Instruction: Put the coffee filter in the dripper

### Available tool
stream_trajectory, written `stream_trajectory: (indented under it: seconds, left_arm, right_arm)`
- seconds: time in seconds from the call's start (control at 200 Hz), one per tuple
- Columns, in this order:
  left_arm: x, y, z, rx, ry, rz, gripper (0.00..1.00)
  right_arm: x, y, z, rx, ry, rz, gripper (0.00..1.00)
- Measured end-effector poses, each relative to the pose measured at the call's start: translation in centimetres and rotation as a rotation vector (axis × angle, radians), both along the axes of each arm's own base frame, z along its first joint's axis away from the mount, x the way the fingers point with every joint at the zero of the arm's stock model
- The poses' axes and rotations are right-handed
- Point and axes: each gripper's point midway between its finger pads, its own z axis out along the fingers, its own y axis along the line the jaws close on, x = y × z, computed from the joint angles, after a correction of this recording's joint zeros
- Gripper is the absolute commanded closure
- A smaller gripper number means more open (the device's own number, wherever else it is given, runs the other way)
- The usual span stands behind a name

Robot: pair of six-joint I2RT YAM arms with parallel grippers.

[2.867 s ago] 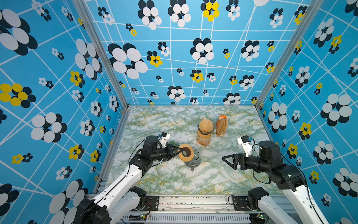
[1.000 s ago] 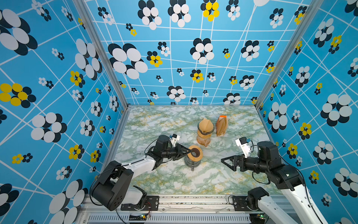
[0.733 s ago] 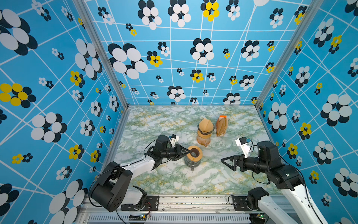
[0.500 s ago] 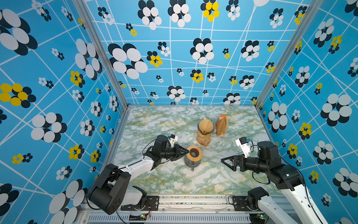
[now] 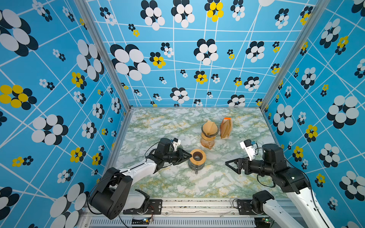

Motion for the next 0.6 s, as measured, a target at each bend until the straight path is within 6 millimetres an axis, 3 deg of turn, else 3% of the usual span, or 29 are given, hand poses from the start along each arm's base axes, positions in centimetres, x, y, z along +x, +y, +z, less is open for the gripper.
stream_trajectory:
  seconds: [0.315,0.6]
  left_arm:
    - [-0.1,0.5,-0.2,0.027,0.006,0.009,0.71]
    - [-0.6,1.4,1.5,0.061,-0.036,0.019,0.64]
  right_arm:
    - [0.4,0.1,-0.4,-0.009,0.022,-0.002,0.01]
    - [2.3,0.7,-1.1,-0.015,0.050,-0.037,0.01]
